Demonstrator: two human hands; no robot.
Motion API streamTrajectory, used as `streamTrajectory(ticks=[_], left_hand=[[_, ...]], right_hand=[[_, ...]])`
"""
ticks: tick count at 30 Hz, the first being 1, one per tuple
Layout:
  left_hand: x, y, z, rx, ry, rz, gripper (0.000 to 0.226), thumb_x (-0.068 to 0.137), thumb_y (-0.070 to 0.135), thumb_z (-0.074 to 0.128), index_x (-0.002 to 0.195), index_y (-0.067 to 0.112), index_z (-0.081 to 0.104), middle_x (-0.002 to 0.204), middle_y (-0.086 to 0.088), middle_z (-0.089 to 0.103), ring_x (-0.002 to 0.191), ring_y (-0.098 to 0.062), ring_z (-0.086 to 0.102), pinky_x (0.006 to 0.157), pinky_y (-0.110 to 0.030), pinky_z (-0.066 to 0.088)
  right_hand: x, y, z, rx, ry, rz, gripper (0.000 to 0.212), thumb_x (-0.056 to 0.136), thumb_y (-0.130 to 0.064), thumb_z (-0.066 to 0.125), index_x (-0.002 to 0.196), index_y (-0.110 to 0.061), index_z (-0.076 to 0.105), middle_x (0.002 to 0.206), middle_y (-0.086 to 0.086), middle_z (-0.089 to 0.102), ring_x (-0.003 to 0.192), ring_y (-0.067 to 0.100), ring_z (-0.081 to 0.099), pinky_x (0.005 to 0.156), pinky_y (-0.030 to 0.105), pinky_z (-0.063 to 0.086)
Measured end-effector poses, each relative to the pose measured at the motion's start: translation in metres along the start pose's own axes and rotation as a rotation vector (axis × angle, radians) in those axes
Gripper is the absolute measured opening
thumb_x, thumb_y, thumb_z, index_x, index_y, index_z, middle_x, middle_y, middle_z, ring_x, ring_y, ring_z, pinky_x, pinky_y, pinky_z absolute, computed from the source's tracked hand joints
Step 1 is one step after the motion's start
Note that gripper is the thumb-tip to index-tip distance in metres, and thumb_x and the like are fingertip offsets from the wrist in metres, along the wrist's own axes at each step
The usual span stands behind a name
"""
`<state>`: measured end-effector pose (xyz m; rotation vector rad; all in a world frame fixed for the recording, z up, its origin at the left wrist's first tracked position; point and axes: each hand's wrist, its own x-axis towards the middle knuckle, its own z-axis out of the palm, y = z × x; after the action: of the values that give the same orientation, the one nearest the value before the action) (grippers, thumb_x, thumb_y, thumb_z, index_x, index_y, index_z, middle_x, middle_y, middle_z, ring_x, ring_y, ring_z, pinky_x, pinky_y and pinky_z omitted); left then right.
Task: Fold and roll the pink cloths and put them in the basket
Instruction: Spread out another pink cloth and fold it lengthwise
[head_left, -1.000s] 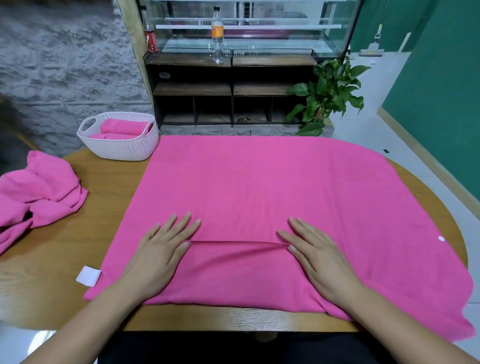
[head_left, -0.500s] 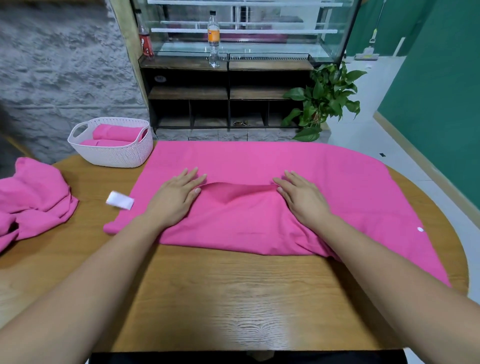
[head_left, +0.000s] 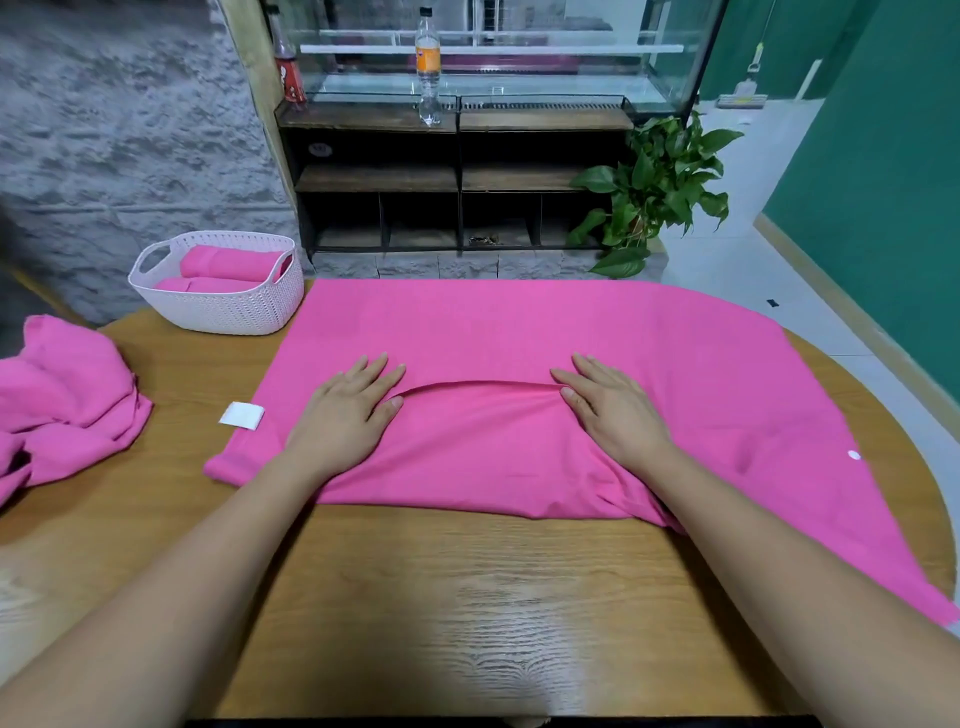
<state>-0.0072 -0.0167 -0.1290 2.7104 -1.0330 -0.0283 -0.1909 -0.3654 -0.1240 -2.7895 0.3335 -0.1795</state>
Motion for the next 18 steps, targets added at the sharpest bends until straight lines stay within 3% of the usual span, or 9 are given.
streamTrajectory(ticks=[5,14,18], left_hand=[[-0.049,0.009,0.003,0.004,0.01,0.006,0.067,0.103,0.067,0.012,0.164,0.044,0.024,0.173,0.015,0.013,0.162,-0.013,0.011,0.13,-0.043,0.018],[-0.138,0.021,0.003,-0.017,0.014,0.045,0.053,0.108,0.062,0.014,0.161,0.058,0.017,0.173,0.025,0.005,0.161,-0.005,0.0,0.13,-0.037,0.014],[-0.15,0.019,0.003,-0.075,0.007,0.055,0.052,0.108,0.062,0.015,0.159,0.059,0.022,0.172,0.027,0.009,0.16,-0.002,0.001,0.13,-0.038,0.015]], right_hand=[[-0.05,-0.006,0.008,-0.015,0.041,-0.02,0.053,0.112,-0.057,0.023,0.156,-0.04,0.046,0.17,-0.001,0.033,0.159,0.017,0.025,0.13,0.041,0.021],[-0.141,-0.034,0.012,-0.041,0.053,-0.037,0.051,0.112,-0.054,0.023,0.158,-0.044,0.041,0.172,-0.008,0.023,0.16,0.01,0.017,0.131,0.034,0.012],[-0.152,-0.034,0.015,0.009,0.069,-0.051,0.049,0.113,-0.052,0.024,0.157,-0.044,0.043,0.171,-0.009,0.027,0.16,0.008,0.018,0.13,0.041,0.022]])
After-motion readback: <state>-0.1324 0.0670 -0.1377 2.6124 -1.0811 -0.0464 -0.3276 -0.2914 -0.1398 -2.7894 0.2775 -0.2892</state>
